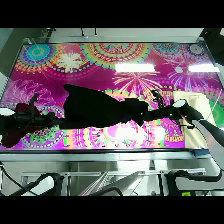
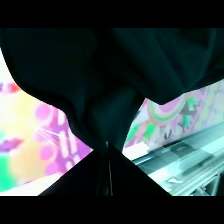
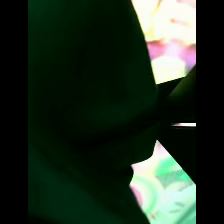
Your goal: Fold the shirts.
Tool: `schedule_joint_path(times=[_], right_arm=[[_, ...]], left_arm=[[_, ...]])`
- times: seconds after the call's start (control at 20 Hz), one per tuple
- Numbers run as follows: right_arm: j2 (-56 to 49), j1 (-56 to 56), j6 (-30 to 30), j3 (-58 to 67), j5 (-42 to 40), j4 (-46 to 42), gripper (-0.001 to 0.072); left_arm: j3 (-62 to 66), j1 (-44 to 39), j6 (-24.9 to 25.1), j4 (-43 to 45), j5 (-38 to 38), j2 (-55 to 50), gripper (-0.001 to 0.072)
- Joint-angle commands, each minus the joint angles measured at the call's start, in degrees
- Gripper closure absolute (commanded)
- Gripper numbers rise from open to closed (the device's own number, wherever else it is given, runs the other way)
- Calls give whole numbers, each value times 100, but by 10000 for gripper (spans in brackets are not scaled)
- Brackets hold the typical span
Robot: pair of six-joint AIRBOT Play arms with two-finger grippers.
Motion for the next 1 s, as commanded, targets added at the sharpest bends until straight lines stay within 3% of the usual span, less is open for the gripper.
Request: schedule_joint_path(times=[0.0, 0.25, 0.45, 0.6, 0.75, 0.95], right_arm=[[422, 22, -7, 289, 479, 199, 692], [2277, -2, 229, 1545, 608, 190, 693], [3475, -372, 315, 2927, 289, 173, 693], [3926, -601, 297, 3703, -79, 175, 693], [3945, -601, -9, 4513, -393, 125, 693], [3189, -599, -125, 5171, -492, -68, 693]], left_arm=[[535, 7, 2, -564, -485, 214, 696], [2107, 57, -144, -1989, -619, 1335, 697], [3668, 754, -251, -3073, -568, 2063, 697], [4662, 1340, -256, -3141, -542, 2391, 696], [5499, 1375, -254, -3042, -256, 2402, 697], [6714, 1375, -734, -2024, -243, 1718, 696]])
